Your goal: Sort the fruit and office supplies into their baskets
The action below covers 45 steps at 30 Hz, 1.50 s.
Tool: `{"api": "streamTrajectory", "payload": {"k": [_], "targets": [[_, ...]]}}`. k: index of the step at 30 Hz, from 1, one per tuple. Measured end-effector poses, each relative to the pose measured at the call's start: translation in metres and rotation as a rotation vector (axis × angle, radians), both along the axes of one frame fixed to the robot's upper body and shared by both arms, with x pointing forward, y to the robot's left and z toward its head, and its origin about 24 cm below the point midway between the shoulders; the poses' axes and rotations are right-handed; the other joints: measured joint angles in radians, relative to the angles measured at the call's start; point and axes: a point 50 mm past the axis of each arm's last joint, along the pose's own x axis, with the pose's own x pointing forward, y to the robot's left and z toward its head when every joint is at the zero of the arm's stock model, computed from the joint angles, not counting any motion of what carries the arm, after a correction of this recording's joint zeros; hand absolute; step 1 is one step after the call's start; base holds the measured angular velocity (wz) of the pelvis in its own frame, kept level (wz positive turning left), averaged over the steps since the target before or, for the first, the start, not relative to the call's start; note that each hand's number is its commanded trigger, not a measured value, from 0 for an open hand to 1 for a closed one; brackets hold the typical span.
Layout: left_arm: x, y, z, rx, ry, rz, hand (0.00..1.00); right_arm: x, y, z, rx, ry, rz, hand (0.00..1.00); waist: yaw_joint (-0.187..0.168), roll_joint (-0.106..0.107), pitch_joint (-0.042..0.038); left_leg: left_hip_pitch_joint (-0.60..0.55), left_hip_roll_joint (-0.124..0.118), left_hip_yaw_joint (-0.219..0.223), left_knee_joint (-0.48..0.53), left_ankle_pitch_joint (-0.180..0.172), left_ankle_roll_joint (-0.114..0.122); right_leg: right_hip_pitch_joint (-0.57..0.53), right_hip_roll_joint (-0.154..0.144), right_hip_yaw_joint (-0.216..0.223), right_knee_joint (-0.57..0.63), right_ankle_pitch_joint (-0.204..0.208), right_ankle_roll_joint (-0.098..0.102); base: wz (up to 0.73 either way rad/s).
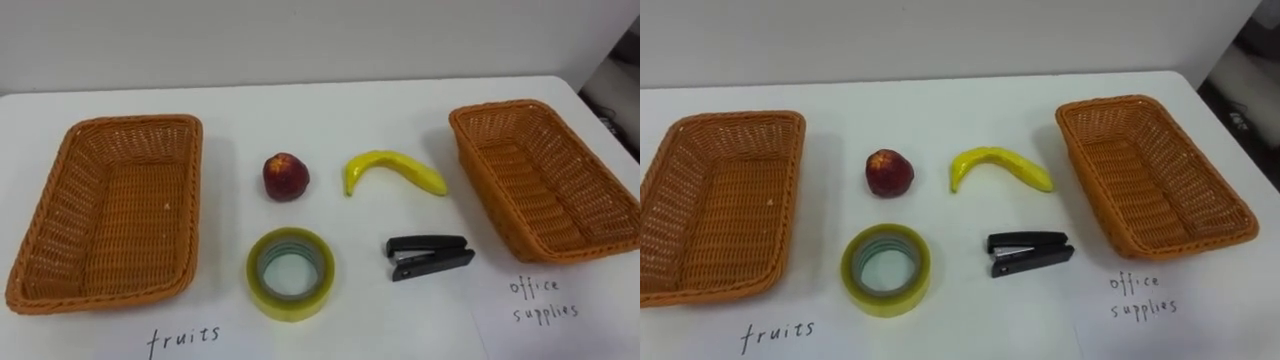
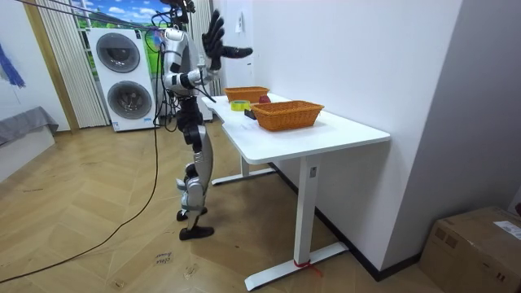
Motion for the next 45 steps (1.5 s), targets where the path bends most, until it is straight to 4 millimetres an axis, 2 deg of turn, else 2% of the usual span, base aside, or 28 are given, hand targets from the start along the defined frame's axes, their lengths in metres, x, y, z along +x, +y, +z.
{"api": "streamTrajectory", "payload": {"k": [3,4,7,11,18,26,29,34,39,45], "targets": [[0.008,-0.001,-0.001,-0.007,-0.017,-0.016,0.00,0.010,0.008,0.002,-0.072,0.077,0.073,0.00,0.014,-0.006,0.0031,0.001,0.001,0.001,0.000,0.000,0.000,0.000,0.000,-0.001,-0.006,0.000,0.000,0.00],[0.008,-0.001,-0.001,-0.010,-0.018,-0.016,0.00,0.014,0.010,0.001,-0.092,0.112,0.100,0.00,0.017,-0.011,0.0007,0.001,0.001,0.001,0.000,0.000,0.000,0.002,0.000,-0.002,-0.014,0.001,-0.001,0.00],[0.007,-0.001,-0.001,-0.012,-0.008,-0.032,0.00,0.018,0.012,0.000,-0.114,0.173,0.157,0.00,0.027,-0.016,0.0014,0.000,0.004,0.001,-0.001,0.000,-0.001,0.004,0.002,-0.002,-0.019,0.005,-0.002,0.00],[0.006,-0.001,-0.001,-0.017,-0.002,-0.047,0.00,0.026,0.019,-0.003,-0.119,0.235,0.246,0.00,0.033,-0.014,0.0041,0.000,0.009,0.002,0.000,0.001,-0.001,0.003,0.003,-0.003,-0.020,0.009,-0.004,-0.01],[0.008,0.001,0.000,-0.013,-0.002,-0.086,0.00,0.043,0.037,-0.009,-0.206,0.402,0.433,0.00,0.043,-0.013,0.0022,-0.002,0.010,0.003,0.002,0.002,-0.001,0.009,0.002,-0.003,-0.017,0.012,-0.004,0.00],[0.002,-0.001,-0.001,-0.045,0.015,-0.081,0.00,0.049,0.043,-0.014,-0.215,0.515,0.563,0.00,0.051,-0.019,0.0021,-0.001,0.011,0.002,0.006,0.002,-0.001,0.016,0.001,-0.004,-0.016,0.013,-0.005,0.00],[0.003,-0.001,-0.001,-0.054,0.011,-0.084,0.00,0.055,0.050,-0.019,-0.216,0.581,0.647,0.00,0.049,-0.017,0.0018,-0.002,0.013,0.002,0.007,0.002,-0.001,0.016,0.001,-0.006,-0.017,0.015,-0.005,0.00],[0.005,0.001,-0.001,-0.072,0.005,-0.091,0.00,0.059,0.059,-0.026,-0.244,0.681,0.735,0.00,0.050,-0.008,-0.0045,-0.002,0.013,0.002,0.007,0.002,-0.001,0.017,0.000,-0.009,-0.017,0.016,-0.005,0.00],[0.005,0.002,-0.001,-0.084,0.002,-0.096,0.00,0.060,0.061,-0.028,-0.254,0.727,0.781,0.00,0.049,-0.005,-0.0068,-0.001,0.013,0.002,0.008,0.002,-0.001,0.017,-0.001,-0.009,-0.017,0.016,-0.005,0.00],[0.010,0.002,-0.002,-0.110,-0.002,-0.110,0.00,0.062,0.064,-0.032,-0.290,0.819,0.817,0.00,0.048,-0.012,-0.0045,-0.001,0.013,0.001,0.008,0.003,-0.001,0.018,-0.002,-0.008,-0.017,0.016,-0.005,0.00]]}}
